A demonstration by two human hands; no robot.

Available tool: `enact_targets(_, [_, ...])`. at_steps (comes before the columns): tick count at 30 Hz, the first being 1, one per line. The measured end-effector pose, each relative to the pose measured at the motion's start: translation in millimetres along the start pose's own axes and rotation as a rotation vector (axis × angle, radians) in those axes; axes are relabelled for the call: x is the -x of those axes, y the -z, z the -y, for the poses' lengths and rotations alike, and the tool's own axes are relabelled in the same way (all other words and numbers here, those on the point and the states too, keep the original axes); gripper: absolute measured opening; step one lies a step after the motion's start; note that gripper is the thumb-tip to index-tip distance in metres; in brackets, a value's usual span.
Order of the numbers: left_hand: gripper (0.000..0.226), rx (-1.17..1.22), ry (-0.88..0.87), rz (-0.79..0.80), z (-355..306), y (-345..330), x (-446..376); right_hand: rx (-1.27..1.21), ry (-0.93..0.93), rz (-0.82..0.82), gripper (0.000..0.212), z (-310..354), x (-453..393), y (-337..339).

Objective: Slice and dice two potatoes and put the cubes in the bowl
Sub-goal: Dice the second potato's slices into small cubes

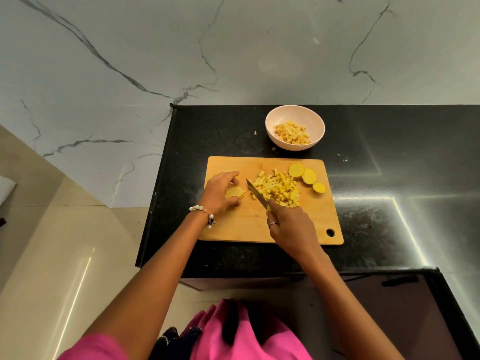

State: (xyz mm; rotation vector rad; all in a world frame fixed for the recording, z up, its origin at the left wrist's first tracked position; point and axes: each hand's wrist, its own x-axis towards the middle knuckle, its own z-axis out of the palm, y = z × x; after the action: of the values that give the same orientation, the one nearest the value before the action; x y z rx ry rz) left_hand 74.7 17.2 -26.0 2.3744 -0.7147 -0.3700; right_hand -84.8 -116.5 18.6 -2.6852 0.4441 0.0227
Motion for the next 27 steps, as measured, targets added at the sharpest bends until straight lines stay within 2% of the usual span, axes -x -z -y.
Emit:
enact_targets(6, [0.075, 0.025, -0.088, -0.015, 3.3, 2.4, 3.1, 0.225, 0.041, 0.087, 0.051, 4.5, -2.3, -15.2])
enact_targets(14, [0.078, 0.066, -0.096, 0.043, 5.8, 12.6, 0.8, 0.202, 0.047, 0.079, 0.051, 8.7, 5.0, -25.8])
enact_targets(17, [0.074, -0.018, -0.021, -0.095, 5.6, 8.1, 7.7, 0.147, 0.004, 0.058, 0.05, 8.7, 10.8, -28.7])
enact_targets(19, [0.072, -0.044, 0.115, -0.179, 0.6, 2.7, 14.0, 0.104, -0.029, 0.041, 0.05, 8.6, 10.9, -30.5])
enact_targets(23, [0.066, -0.041, 0.266, -0.134, -9.8, -10.7, 19.7, 0.075, -0.02, 0.041, 0.05, 10.2, 8.1, -35.7])
enact_targets(27, [0.062, 0.02, 0.334, -0.191, -11.3, -15.8, 16.5, 0.033, 0.021, 0.028, 0.048, 8.8, 7.2, -36.0])
